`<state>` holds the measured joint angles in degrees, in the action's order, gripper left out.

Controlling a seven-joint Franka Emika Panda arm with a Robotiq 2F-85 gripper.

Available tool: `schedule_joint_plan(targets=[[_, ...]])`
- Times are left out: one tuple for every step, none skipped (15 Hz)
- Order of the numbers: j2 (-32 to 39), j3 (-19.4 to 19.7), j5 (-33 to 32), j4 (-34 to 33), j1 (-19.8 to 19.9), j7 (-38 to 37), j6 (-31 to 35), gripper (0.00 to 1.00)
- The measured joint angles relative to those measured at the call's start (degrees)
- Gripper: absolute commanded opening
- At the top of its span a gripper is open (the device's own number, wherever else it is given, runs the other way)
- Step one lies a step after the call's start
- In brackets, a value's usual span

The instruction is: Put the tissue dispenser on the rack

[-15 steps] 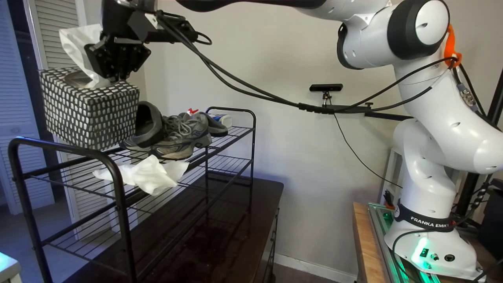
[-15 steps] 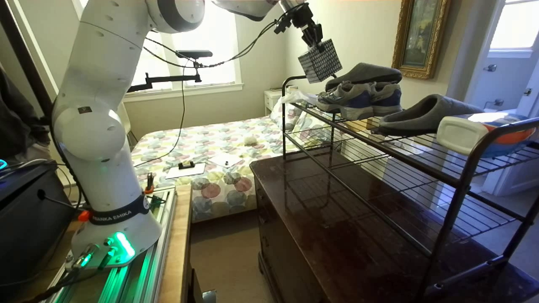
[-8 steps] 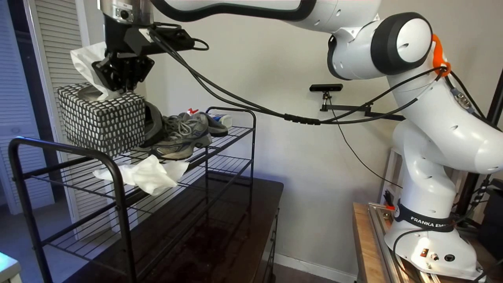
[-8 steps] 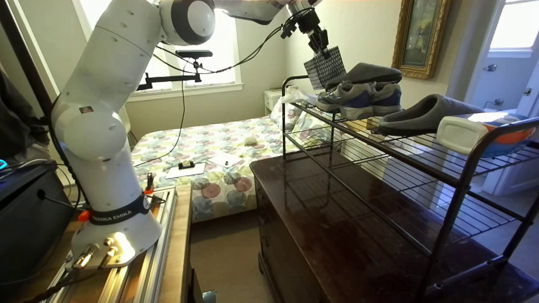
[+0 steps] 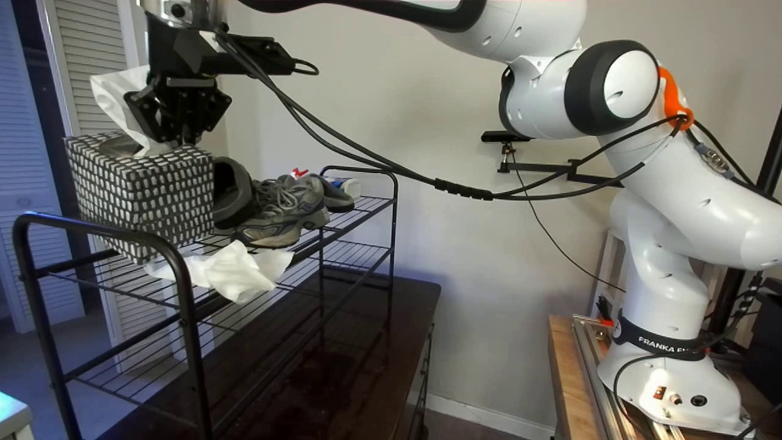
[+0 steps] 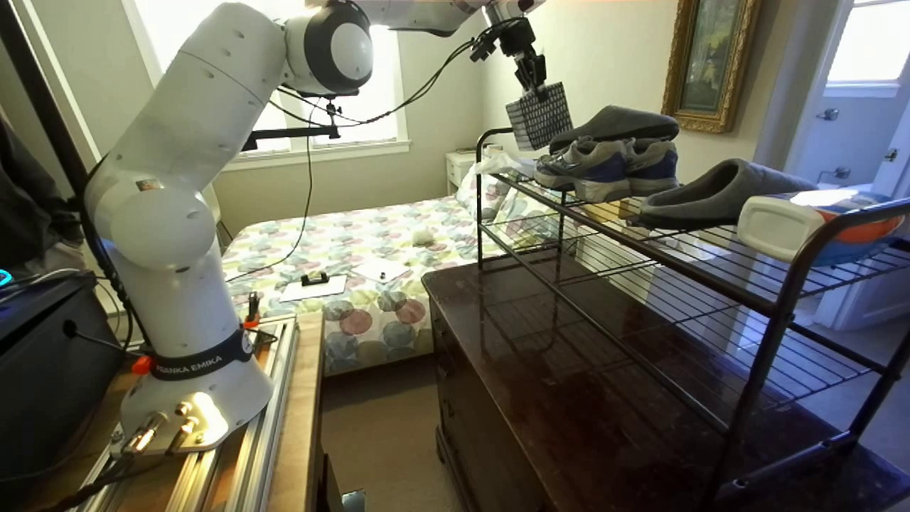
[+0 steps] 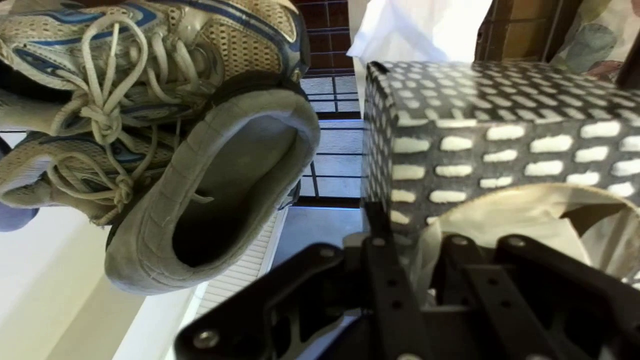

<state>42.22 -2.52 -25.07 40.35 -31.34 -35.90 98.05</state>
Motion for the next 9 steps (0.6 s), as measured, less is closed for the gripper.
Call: schedule_joint_plan(targets=[[0.59,0.09,0.64,-1.02,-0.19,0.00,-0.36,0.02],[1.21,0.34,1.12,-2.01,-0.44,0.00,-0.72,0.02],[1.69,0.30,1.16,-2.69,-0.52,-0.06,-0.78,0.02],[2.09,0.24,1.16,-3.23,-0.55,-0.06,-0.78,0.02],[2.38,0.24,1.15,-3.52,-0.55,-0.06,-0.79,0.02],[2.59,0.24,1.15,-3.71,-0.54,-0.06,-0.80,0.02],[2.73,0.24,1.15,-3.84,-0.54,-0.06,-0.80,0.02],[2.81,0.26,1.14,-3.86,-0.54,-0.06,-0.80,0.02],[2.85,0.27,1.14,-3.86,-0.54,-0.06,-0.80,0.02]])
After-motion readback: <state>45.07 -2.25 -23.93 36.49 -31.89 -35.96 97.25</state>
